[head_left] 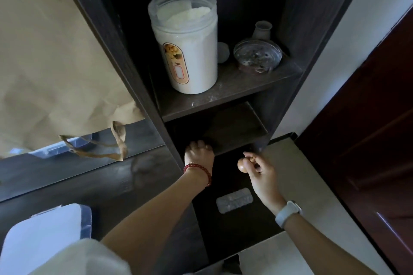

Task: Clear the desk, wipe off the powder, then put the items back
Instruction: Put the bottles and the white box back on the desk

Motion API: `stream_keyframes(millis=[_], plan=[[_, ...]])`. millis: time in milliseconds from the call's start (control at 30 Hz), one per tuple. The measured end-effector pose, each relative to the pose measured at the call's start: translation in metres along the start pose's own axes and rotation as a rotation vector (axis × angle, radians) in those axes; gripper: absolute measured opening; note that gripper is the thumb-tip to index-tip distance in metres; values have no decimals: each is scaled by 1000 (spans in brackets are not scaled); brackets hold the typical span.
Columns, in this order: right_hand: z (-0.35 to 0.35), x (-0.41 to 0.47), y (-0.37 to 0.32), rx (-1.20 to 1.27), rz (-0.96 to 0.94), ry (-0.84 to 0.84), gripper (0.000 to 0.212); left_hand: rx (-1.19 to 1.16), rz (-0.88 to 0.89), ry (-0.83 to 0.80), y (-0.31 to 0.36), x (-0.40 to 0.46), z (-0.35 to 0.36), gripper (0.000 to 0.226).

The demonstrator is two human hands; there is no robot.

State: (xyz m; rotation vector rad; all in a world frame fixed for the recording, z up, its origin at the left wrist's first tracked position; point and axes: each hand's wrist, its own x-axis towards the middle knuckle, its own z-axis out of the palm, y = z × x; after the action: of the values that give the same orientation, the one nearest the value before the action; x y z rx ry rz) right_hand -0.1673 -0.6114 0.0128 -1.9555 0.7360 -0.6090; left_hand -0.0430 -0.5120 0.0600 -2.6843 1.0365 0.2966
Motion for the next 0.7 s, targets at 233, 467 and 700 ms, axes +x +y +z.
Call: stream_keyframes(millis=[233,467,700], plan=[[12,-32,6,24,20,-202,18,-289,246,230,-16,-62,46,49],[96,-72,-31,-20,-94,-574,31,-666,-225,116,-113,-100,98,30],[199,-39,-78,-167,-134,-385,29,-843,-323,161,-179,-56,109,40]])
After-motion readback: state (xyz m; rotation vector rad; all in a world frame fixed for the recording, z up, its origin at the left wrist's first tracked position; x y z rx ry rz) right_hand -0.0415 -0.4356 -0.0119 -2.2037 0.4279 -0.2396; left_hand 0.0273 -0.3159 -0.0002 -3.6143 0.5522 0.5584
